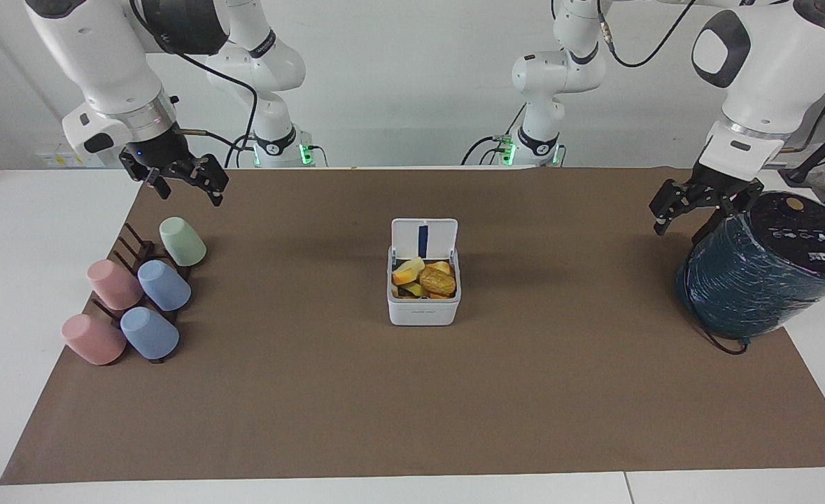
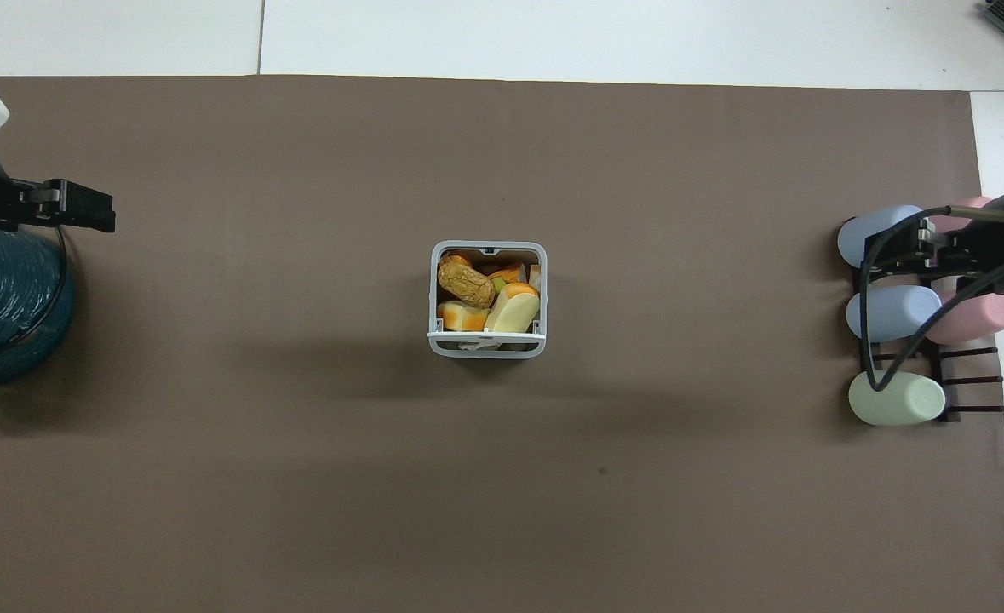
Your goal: Close trash can lid
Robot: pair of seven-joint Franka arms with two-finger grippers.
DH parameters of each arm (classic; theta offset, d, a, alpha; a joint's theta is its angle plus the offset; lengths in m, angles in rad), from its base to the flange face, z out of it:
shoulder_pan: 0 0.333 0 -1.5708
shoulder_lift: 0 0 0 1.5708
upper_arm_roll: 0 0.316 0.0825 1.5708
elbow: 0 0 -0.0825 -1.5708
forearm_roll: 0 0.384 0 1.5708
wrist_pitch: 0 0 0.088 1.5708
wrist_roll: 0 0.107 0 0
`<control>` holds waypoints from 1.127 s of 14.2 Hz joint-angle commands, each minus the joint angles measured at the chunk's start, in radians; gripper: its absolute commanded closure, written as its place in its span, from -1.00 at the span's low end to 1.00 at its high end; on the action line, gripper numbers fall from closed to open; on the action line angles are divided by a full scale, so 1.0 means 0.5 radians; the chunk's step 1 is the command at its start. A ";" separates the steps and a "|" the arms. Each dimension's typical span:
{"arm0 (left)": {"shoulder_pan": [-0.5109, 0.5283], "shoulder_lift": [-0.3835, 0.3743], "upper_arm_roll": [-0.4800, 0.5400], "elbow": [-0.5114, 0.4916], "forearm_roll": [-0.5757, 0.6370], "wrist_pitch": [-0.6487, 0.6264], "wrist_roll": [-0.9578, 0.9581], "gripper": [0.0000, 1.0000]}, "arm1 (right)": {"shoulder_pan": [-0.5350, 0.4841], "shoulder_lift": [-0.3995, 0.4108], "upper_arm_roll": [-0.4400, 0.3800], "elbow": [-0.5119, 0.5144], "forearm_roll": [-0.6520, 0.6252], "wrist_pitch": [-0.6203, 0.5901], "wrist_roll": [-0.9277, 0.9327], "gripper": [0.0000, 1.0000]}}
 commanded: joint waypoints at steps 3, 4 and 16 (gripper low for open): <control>-0.102 -0.108 0.013 -0.158 0.018 0.056 -0.200 -1.00 | -0.015 -0.033 -0.004 -0.040 0.039 0.001 -0.060 -1.00; -0.145 -0.111 0.013 -0.161 0.018 0.059 -0.228 -1.00 | -0.015 -0.033 -0.004 -0.040 0.039 0.001 -0.060 -1.00; -0.448 -0.258 0.013 -0.446 0.015 0.053 -0.510 -0.20 | -0.015 -0.033 -0.004 -0.040 0.039 0.001 -0.060 -1.00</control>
